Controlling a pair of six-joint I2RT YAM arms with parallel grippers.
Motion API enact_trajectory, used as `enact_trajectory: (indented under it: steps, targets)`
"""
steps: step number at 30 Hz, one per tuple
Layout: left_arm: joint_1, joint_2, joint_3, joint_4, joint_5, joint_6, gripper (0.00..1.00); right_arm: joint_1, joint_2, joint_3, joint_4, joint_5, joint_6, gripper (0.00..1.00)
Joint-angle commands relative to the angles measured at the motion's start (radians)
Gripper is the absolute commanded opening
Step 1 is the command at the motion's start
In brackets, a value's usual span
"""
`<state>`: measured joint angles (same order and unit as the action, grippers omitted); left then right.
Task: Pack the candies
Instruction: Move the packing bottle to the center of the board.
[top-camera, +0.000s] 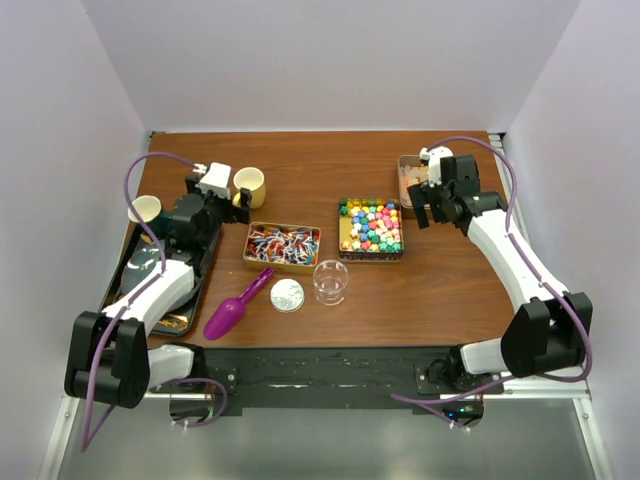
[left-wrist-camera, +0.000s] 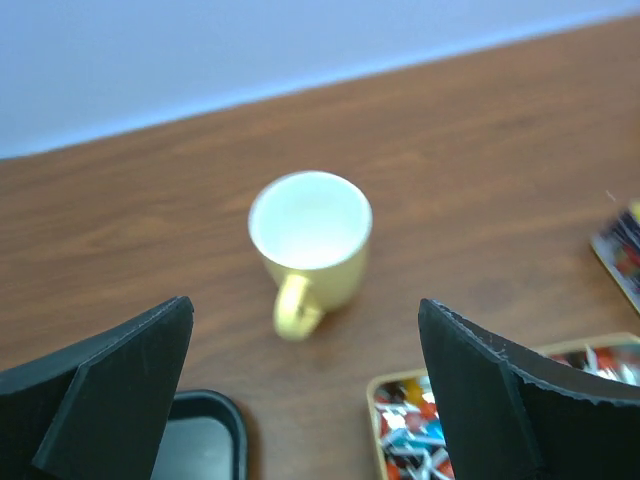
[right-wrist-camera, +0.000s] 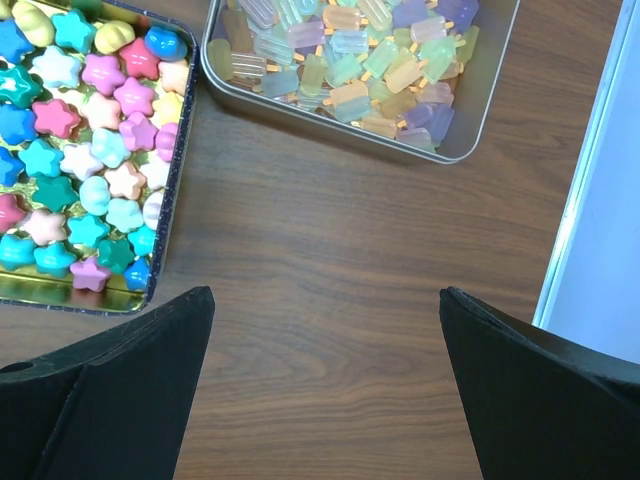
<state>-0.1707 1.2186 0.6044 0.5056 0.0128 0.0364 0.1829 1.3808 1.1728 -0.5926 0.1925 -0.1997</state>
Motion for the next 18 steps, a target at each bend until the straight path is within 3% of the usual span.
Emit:
enact_trajectory:
  steps: [1,8,12,18]
  targets:
    - [-0.027,-0.012,0.127,-0.220,0.223,0.019,1.00,0.000,-0.040,0.056,-0.041,-0.027,-0.033,0.99]
    - [-0.050,0.065,0.345,-0.502,0.346,0.054,1.00,0.001,-0.060,0.109,-0.124,-0.306,-0.231,0.99]
    - [-0.052,0.073,0.391,-0.610,0.383,0.100,1.00,0.000,0.033,0.186,-0.115,-0.318,-0.198,0.99]
    - [-0.053,0.067,0.426,-0.677,0.472,0.134,1.00,0.000,0.227,0.323,-0.052,-0.216,-0.087,0.98]
